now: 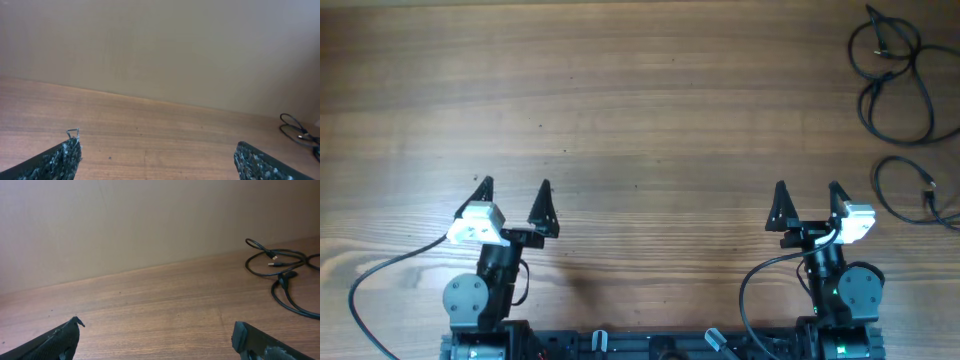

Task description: Untangle cables

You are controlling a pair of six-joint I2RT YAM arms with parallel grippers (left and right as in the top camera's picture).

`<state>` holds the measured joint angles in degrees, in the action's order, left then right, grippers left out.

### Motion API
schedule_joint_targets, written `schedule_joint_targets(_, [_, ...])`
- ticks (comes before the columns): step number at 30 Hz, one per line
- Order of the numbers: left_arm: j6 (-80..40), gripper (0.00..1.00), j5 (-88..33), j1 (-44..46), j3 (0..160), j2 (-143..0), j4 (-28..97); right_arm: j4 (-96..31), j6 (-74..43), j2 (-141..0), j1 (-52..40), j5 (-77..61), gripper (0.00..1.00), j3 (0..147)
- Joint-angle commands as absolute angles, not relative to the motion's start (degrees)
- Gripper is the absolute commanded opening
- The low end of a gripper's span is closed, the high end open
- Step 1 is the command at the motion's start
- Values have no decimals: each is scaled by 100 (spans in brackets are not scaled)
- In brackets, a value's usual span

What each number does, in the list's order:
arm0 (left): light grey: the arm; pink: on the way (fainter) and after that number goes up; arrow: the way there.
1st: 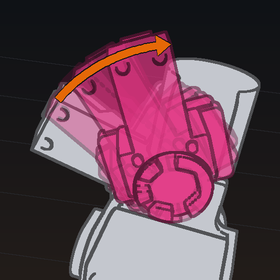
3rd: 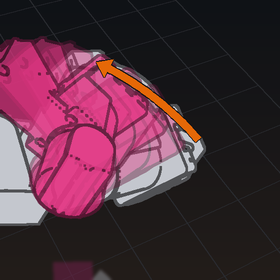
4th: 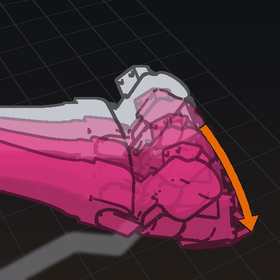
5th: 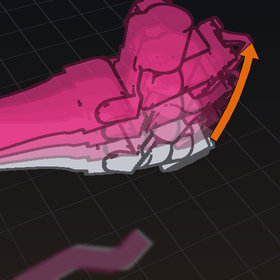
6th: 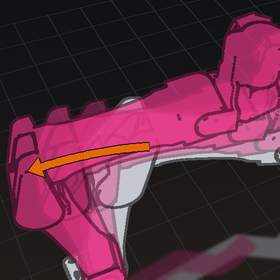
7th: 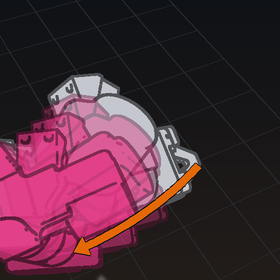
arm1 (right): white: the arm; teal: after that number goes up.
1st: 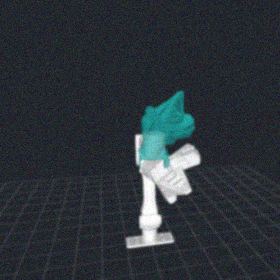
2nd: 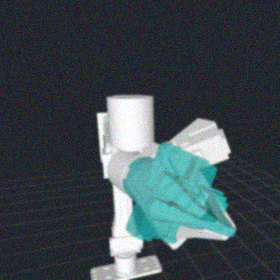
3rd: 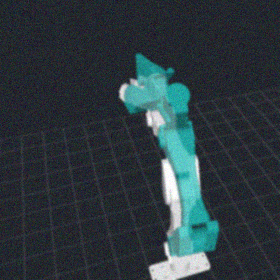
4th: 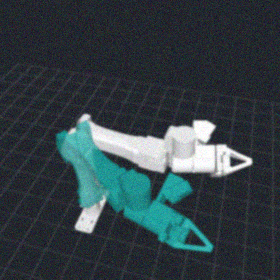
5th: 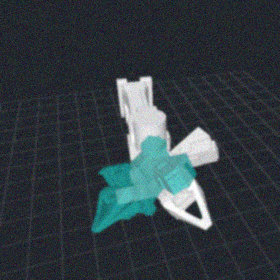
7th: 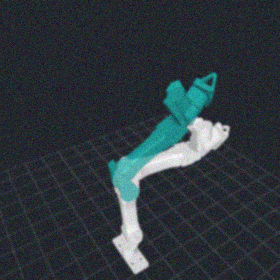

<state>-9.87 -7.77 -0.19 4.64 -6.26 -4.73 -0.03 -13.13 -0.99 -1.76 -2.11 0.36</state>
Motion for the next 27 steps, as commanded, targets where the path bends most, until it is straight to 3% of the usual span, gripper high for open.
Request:
schedule_joint_targets(1, [-849, 100, -764, -60, 207, -294, -329, 10, -1216, -43, -152, -301, 100, 30])
schedule_joint_targets(9, [-858, 100, -829, -51, 95, -16, 502, 10, -1216, -43, -152, -301, 100, 30])
schedule_joint_targets(27, [-961, 100, -825, 102, 95, -34, 499, 10, -1216, -43, -152, -301, 100, 30])
